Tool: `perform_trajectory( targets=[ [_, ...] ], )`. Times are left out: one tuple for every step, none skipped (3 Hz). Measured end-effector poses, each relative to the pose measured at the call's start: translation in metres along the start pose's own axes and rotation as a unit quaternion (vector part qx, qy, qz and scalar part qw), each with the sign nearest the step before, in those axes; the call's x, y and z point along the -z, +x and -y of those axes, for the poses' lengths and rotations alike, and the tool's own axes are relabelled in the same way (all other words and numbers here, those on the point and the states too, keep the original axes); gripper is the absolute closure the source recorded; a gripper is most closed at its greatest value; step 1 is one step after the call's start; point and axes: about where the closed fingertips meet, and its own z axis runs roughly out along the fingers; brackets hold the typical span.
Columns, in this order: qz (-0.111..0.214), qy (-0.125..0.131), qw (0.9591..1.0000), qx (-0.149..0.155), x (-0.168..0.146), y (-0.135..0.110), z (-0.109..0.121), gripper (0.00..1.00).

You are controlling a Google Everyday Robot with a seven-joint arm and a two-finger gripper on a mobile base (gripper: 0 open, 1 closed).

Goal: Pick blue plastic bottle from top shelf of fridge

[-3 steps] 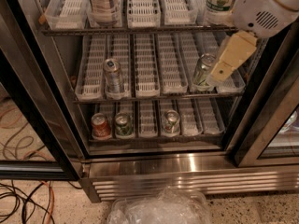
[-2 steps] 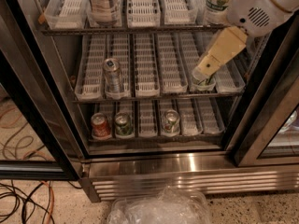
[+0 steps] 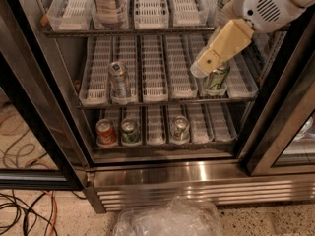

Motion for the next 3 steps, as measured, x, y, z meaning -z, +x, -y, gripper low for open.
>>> perform_trajectory(
  targets=[
    [0.010,0.001,0.9999,-0.002,-0.004,-0.013,-0.005,0.00],
    [0.047,0.009,0.9983,-0.033,-0.014,-0.049,-0.029,0.00],
    [0.077,0.054,0.9932,-0.069,-0.028,-0.084,-0.047,0.00]
  ],
)
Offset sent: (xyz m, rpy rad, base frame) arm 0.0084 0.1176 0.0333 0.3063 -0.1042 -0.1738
